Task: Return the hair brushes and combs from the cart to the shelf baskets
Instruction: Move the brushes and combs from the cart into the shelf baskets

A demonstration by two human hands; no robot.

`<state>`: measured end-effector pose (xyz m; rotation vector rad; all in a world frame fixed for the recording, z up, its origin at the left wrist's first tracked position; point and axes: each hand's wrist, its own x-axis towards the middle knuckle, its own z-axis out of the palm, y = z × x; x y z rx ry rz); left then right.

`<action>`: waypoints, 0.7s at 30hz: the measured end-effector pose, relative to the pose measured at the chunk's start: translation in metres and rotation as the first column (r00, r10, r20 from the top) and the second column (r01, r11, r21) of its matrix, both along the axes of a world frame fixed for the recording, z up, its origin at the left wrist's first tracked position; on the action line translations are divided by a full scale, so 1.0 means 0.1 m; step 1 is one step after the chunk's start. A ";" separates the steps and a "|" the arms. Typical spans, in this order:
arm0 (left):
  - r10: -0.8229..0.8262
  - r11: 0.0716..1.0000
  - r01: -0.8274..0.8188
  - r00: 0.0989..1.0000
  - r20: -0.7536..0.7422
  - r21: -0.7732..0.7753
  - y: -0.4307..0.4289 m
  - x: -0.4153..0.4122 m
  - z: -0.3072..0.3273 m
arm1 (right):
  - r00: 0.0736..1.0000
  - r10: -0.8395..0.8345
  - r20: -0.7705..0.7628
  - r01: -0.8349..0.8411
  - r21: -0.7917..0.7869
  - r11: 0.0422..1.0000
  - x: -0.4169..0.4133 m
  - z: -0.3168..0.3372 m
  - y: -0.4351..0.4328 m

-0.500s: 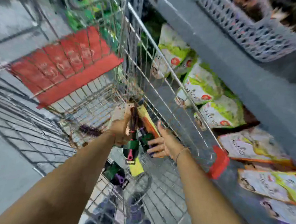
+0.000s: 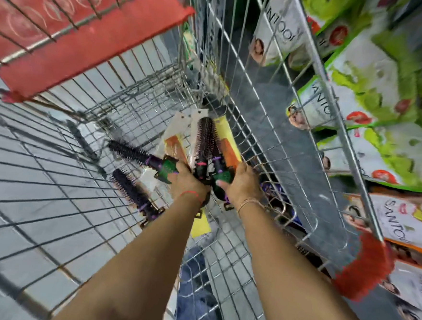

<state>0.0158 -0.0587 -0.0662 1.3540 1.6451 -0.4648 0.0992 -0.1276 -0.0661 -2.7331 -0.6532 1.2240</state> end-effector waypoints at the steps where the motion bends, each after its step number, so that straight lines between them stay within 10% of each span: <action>1: 0.021 1.000 -0.021 1.000 0.016 0.002 0.00 -0.01 -0.03 | 0.999 0.030 0.025 -0.030 -0.006 1.000 0.00 -0.03 0.01; 8: -0.048 0.996 0.057 0.990 0.129 -0.071 0.17 -0.08 -0.10 | 0.997 -0.063 -0.040 0.065 0.031 0.997 -0.03 -0.07 0.05; 14: 0.259 0.924 -0.175 0.941 0.220 -0.339 0.19 -0.09 -0.03 | 0.923 -0.330 -0.200 0.351 0.076 0.933 -0.03 -0.05 0.02; 21: -0.315 0.916 0.350 0.931 0.186 -0.197 0.44 -0.14 0.72 | 0.916 -0.348 -0.199 0.358 0.017 0.933 -0.12 0.54 -0.10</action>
